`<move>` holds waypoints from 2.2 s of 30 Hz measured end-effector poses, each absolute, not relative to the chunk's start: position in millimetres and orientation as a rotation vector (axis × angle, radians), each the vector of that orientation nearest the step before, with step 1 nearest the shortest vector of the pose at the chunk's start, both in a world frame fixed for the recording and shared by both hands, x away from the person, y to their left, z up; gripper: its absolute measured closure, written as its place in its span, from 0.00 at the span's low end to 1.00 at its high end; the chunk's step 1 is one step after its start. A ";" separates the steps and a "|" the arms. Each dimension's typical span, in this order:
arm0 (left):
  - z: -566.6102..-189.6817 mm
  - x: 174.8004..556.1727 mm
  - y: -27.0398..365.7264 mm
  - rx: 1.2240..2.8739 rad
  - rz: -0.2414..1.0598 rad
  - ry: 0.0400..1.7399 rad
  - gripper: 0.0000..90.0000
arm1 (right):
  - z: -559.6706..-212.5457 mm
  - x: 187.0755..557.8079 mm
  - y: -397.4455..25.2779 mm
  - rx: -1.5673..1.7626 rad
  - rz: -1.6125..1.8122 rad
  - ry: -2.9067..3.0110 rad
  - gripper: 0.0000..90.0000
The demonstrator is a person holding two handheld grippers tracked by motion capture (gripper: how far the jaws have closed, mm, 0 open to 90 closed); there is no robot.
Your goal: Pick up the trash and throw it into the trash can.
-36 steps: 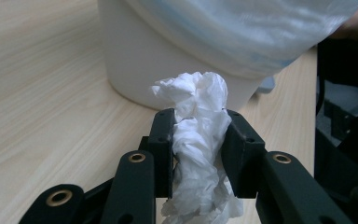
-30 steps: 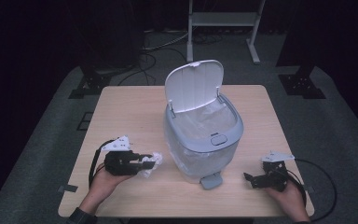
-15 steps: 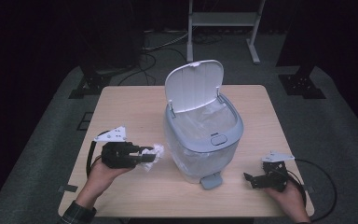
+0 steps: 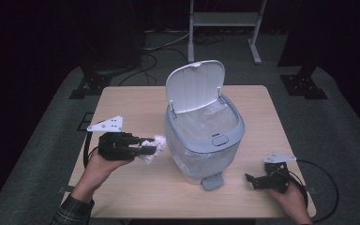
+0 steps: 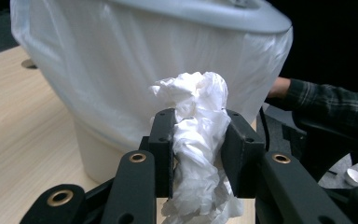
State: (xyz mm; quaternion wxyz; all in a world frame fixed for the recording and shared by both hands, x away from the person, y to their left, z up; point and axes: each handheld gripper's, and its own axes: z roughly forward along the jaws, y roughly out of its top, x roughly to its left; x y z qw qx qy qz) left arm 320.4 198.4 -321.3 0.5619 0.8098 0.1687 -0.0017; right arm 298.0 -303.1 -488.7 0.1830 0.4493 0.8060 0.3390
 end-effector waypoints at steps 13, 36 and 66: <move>-282.1 325.8 194.7 1.879 -0.027 0.309 0.75 | -488.7 298.0 -303.1 1.268 0.956 2.274 0.00; -232.2 345.4 163.0 1.863 -0.044 0.208 0.74 | -488.7 297.9 -303.1 1.269 0.956 2.274 0.00; -233.3 374.5 84.6 1.863 0.032 0.211 0.68 | -488.7 297.8 -303.2 1.268 0.957 2.274 0.00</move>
